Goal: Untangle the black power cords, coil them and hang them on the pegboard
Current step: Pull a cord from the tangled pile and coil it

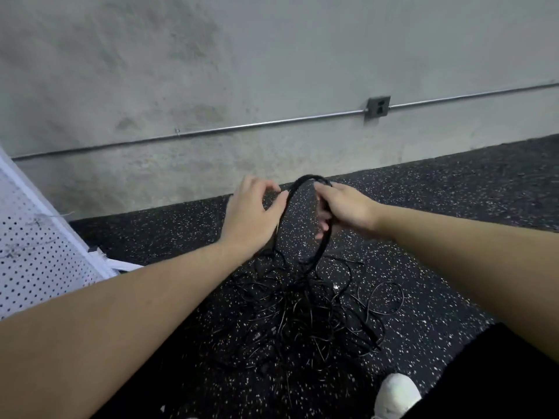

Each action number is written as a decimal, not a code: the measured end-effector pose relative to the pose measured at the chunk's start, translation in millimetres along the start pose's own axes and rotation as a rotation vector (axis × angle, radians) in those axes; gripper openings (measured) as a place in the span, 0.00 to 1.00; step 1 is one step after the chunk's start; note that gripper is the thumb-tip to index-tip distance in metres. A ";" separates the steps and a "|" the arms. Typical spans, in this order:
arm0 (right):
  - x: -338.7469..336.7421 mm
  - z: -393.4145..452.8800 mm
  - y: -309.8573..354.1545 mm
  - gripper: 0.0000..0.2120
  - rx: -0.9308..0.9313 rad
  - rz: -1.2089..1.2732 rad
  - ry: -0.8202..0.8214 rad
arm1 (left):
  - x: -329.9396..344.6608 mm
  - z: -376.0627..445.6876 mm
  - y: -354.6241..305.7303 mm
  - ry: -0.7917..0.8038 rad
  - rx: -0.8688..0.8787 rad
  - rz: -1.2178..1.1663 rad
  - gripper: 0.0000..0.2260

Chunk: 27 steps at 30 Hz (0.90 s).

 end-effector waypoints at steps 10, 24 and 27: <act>-17.1 1.8 14.6 0.18 0.253 0.743 -0.141 | 60.3 -40.3 -11.7 0.679 -0.128 -0.076 0.19; -75.6 -6.6 -17.9 0.26 0.184 -0.195 -0.303 | 44.6 -18.1 -3.1 0.464 0.043 -0.041 0.10; -96.4 -3.5 -27.2 0.26 0.097 -0.828 -0.341 | 46.7 -18.3 -8.3 0.542 0.052 -0.022 0.05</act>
Point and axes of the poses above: each hand's wrist, its own z-axis towards the middle knuckle, its own x-axis out of the palm, y = z × x, the point moved 4 cm from there along z, towards the middle knuckle, and after that the axes turned 12 degrees about -y, right-handed, at the moved point
